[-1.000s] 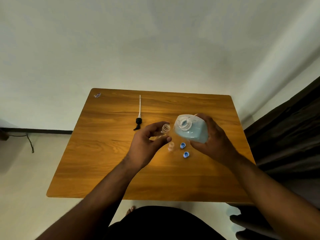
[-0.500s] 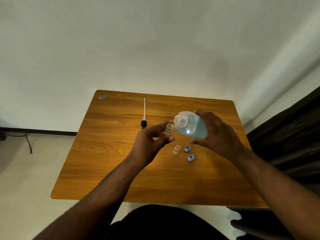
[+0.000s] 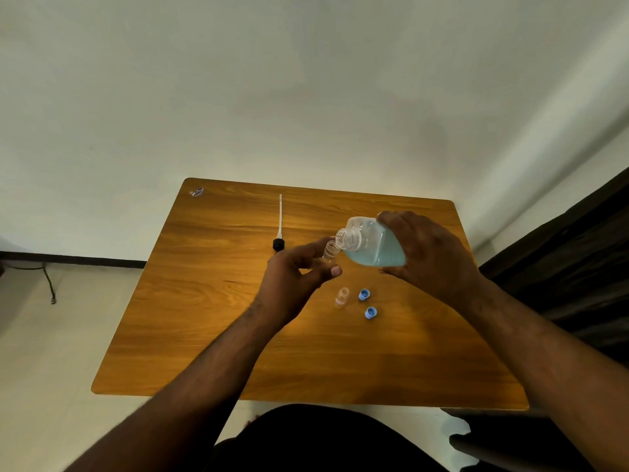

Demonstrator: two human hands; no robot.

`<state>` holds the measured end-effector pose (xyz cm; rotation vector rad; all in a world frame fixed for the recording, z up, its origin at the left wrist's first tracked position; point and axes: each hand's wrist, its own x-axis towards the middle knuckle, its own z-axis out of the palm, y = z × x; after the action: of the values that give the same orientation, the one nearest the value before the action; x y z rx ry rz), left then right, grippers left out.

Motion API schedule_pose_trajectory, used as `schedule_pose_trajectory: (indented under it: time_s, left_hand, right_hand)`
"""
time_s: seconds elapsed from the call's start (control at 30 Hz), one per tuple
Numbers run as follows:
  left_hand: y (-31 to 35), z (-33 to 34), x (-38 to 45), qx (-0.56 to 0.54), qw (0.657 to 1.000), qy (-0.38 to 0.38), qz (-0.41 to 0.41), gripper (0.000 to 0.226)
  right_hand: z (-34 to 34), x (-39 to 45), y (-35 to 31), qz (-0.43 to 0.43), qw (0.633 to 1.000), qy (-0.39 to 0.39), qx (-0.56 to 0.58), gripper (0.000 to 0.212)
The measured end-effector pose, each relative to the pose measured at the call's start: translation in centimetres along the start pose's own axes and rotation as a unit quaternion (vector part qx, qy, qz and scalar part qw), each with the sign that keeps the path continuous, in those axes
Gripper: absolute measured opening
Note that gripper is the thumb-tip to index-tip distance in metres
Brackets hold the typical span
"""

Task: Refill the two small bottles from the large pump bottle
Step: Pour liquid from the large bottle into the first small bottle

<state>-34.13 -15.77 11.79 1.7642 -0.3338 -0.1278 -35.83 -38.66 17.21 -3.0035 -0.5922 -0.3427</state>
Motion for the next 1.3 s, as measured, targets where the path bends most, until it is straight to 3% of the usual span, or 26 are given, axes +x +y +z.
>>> schedule_pose_trajectory:
  time_s: [1.3]
  left_hand:
    - [0.5, 1.3, 1.3, -0.044, 0.999, -0.009, -0.030, 0.047]
  right_hand:
    - [-1.8, 1.3, 1.5, -0.012, 0.997, -0.030, -0.068, 0.072]
